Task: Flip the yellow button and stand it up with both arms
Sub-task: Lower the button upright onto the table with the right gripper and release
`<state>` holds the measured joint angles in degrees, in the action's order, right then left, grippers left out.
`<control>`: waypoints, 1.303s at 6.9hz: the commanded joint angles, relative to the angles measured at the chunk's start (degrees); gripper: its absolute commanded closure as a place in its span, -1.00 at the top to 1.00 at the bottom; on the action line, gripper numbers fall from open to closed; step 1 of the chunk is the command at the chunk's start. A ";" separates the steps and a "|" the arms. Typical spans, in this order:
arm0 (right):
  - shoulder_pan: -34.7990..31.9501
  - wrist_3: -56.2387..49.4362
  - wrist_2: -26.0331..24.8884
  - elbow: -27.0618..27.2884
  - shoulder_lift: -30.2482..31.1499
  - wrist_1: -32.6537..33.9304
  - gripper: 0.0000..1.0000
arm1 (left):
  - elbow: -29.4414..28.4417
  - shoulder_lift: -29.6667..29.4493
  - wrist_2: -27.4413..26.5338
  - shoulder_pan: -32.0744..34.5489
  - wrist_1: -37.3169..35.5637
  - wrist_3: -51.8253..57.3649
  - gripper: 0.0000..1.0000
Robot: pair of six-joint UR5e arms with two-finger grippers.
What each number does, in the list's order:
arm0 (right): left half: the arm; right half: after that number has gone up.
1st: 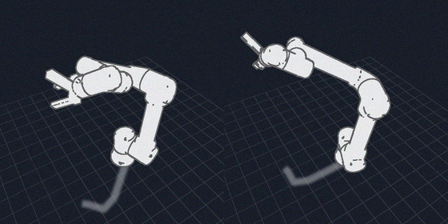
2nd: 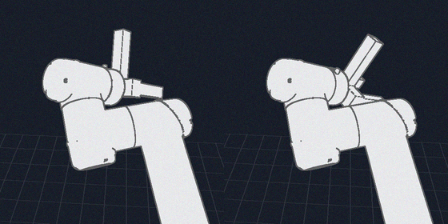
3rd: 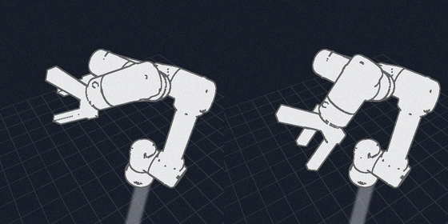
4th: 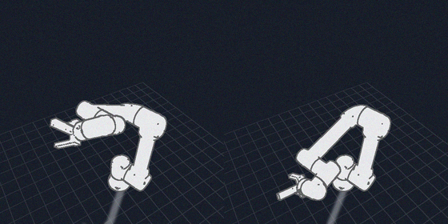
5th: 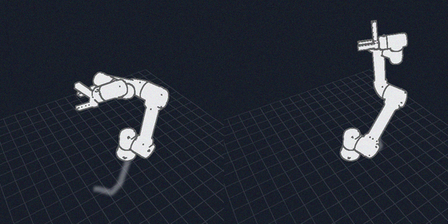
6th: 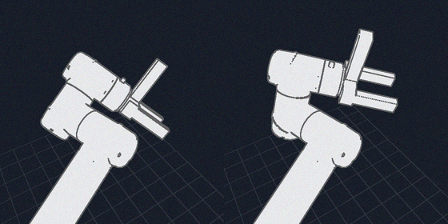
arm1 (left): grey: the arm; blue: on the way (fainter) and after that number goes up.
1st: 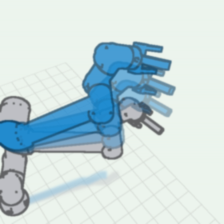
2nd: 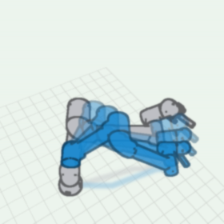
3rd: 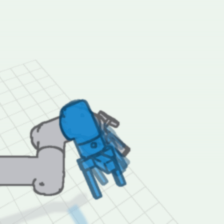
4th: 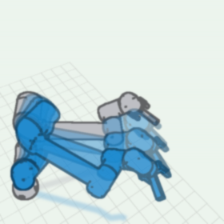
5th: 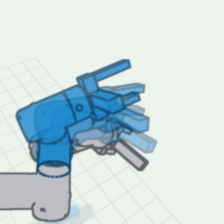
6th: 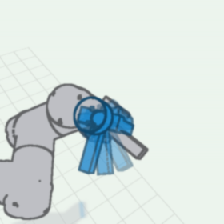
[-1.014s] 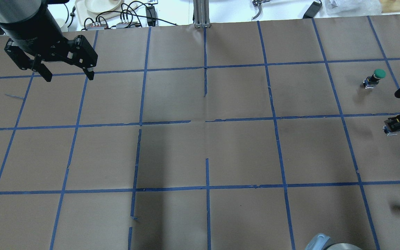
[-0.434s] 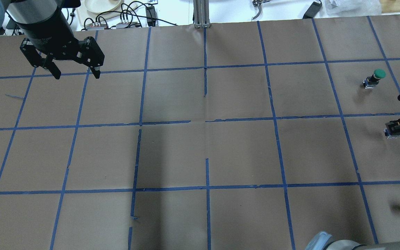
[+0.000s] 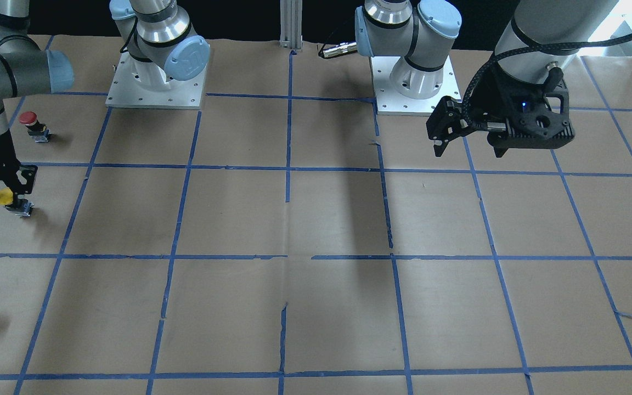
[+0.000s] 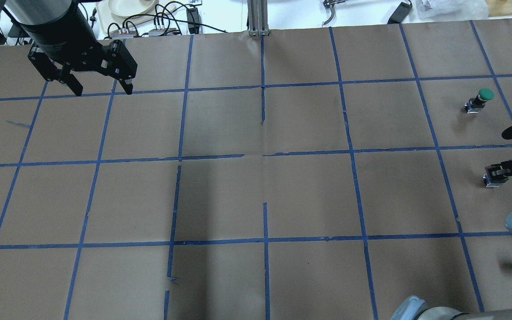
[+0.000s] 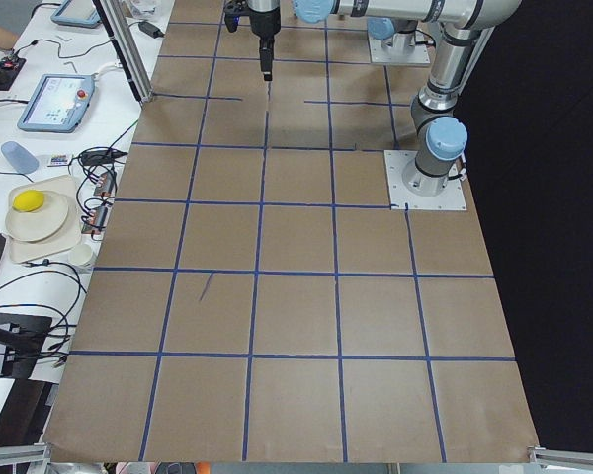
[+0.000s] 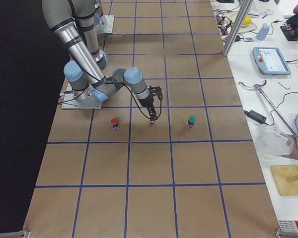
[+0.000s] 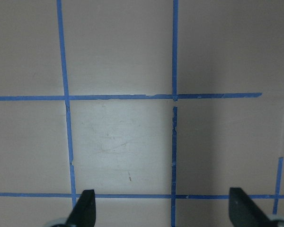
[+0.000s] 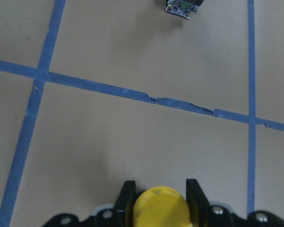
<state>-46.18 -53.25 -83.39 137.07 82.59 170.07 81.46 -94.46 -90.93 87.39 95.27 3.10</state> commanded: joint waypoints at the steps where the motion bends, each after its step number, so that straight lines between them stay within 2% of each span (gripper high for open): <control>1: 1.00 -0.19 0.07 0.39 0.03 1.14 -0.61 | -0.34 0.41 0.58 0.06 -0.17 0.32 0.99; 3: 3.02 -2.37 0.16 0.48 -0.15 0.70 -0.48 | -3.92 0.50 0.76 2.06 0.09 0.32 0.99; 5: 3.03 -2.03 0.16 0.56 -0.06 0.09 0.13 | -3.33 1.63 -0.21 3.66 0.27 0.23 0.99; 6: 3.03 -1.86 0.33 0.56 -0.06 0.17 0.89 | -3.94 1.12 -0.47 3.75 0.27 0.24 0.99; 7: 3.03 -1.68 -0.10 0.56 -0.06 0.08 0.99 | -3.94 1.20 -0.21 3.75 0.27 0.15 0.99; 8: 3.03 -1.42 -0.80 0.48 0.81 -1.83 0.99 | -3.51 1.38 0.22 3.75 0.27 -0.46 0.99; 9: 2.77 -1.42 -2.03 -0.65 2.82 -6.37 0.99 | -2.98 1.90 0.31 3.05 1.31 -0.29 0.99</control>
<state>-43.21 -54.78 -84.24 137.29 83.63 167.71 77.98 -93.00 -90.83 90.95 95.80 2.87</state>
